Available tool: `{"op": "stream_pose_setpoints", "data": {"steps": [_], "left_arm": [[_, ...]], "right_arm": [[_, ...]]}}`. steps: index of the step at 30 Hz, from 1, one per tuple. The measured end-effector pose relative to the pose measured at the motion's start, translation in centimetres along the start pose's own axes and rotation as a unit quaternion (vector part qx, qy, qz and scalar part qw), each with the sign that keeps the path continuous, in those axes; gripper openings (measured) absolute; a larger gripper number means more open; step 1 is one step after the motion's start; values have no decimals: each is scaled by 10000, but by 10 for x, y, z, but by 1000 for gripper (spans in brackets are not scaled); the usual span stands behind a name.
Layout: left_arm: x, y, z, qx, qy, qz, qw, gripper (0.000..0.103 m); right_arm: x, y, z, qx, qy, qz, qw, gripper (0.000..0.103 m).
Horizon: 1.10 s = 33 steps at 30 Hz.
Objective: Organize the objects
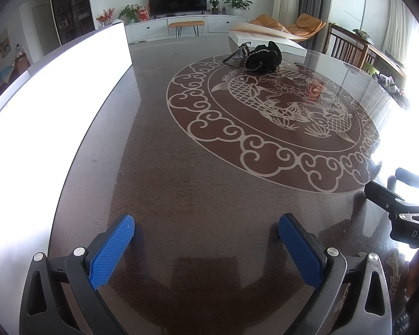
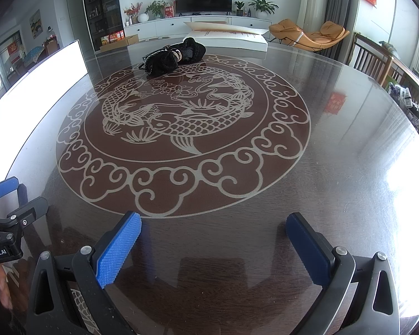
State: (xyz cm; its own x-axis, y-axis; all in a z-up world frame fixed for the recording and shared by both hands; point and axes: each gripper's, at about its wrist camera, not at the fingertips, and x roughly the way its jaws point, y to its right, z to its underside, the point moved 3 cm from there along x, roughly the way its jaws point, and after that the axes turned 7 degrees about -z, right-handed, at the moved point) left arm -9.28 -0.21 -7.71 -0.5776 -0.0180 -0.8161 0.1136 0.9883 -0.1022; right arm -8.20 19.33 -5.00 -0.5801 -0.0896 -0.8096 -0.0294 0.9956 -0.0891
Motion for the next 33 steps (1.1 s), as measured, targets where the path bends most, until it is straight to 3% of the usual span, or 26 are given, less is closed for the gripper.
{"op": "stream_pose_setpoints", "data": {"steps": [11, 24, 29, 33], "left_arm": [[5, -16, -3, -177, 58, -123, 9998, 103], [5, -18, -3, -32, -15, -41, 10000, 103], [6, -45, -1, -210, 48, -116, 9997, 103], [6, -45, 0, -225, 58, -163, 9996, 103]], "right_arm": [[0, 0, 0, 0, 0, -1, 10000, 103], [0, 0, 0, 0, 0, -1, 10000, 103], [0, 0, 0, 1, 0, -1, 10000, 103], [3, 3, -8, -42, -189, -132, 9997, 103]]}}
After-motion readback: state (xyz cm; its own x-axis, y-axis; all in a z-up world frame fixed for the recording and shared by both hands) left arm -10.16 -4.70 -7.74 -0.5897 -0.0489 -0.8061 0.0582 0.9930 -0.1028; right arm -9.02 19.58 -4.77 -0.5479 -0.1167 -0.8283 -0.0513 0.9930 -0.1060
